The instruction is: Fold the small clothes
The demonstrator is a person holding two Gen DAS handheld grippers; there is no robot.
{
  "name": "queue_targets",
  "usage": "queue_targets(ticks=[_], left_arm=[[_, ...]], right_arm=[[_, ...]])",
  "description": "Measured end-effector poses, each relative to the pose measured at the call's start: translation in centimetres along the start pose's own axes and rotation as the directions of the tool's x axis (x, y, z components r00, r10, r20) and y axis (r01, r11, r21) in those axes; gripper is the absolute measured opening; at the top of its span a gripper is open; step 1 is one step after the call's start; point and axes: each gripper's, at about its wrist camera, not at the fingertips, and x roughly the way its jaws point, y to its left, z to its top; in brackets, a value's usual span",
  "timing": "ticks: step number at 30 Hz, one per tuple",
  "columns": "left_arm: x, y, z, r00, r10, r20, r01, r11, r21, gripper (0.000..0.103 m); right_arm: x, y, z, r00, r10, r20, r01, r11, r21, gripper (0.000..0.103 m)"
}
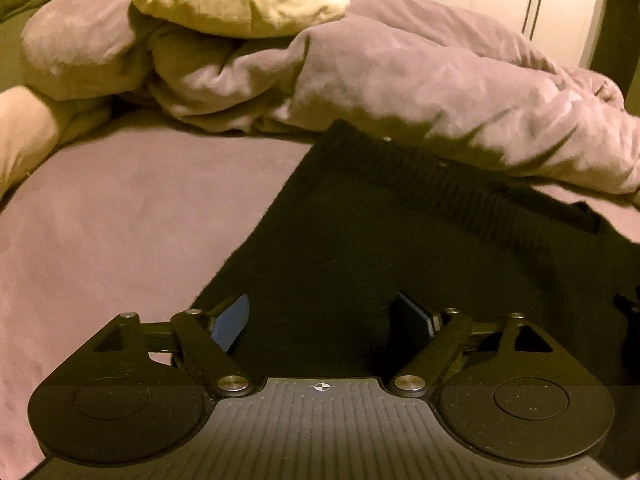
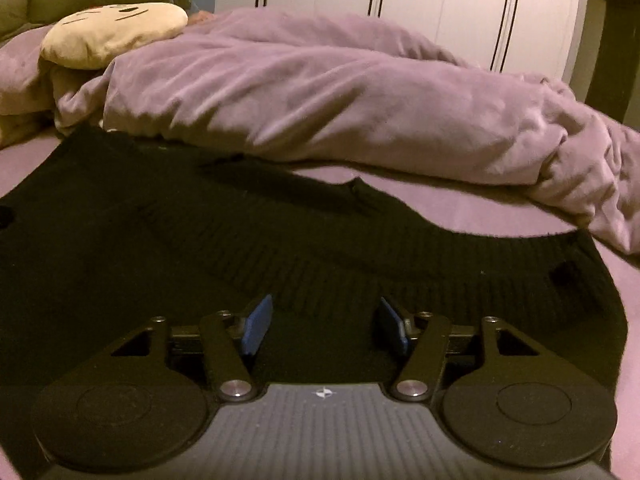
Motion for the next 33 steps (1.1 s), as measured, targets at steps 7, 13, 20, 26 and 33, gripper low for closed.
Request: queue_targets(ticks=[7, 13, 20, 26, 33], left_arm=[[-0.1, -0.1, -0.3, 1.0, -0.003, 0.0, 0.003, 1.0, 0.022, 0.087], [0.0, 0.0, -0.3, 1.0, 0.014, 0.004, -0.014, 1.0, 0.017, 0.088], [-1.6, 1.1, -0.7, 1.0, 0.014, 0.008, -0.014, 0.999, 0.03, 0.088], [-4.5, 1.5, -2.1, 0.998, -0.056, 0.033, 0.056, 0.998, 0.017, 0.088], [-3.1, -2.8, -3.8, 0.987, -0.154, -0.049, 0.156, 0.987, 0.033, 0.088]], right_arm=[[0.2, 2.1, 0.6, 0.994, -0.095, 0.046, 0.098, 0.993, -0.068, 0.005], [2.4, 1.7, 1.4, 0.977, -0.21, 0.026, 0.21, 0.978, 0.017, 0.005], [-3.8, -0.9, 0.4, 0.987, -0.081, 0.137, 0.053, 0.978, 0.199, 0.016], [-13.3, -6.9, -6.8, 0.955, -0.178, 0.237, 0.036, 0.863, 0.505, 0.033], [-11.9, -8.9, -11.4, 0.989, -0.112, 0.098, 0.041, 0.838, 0.545, 0.031]])
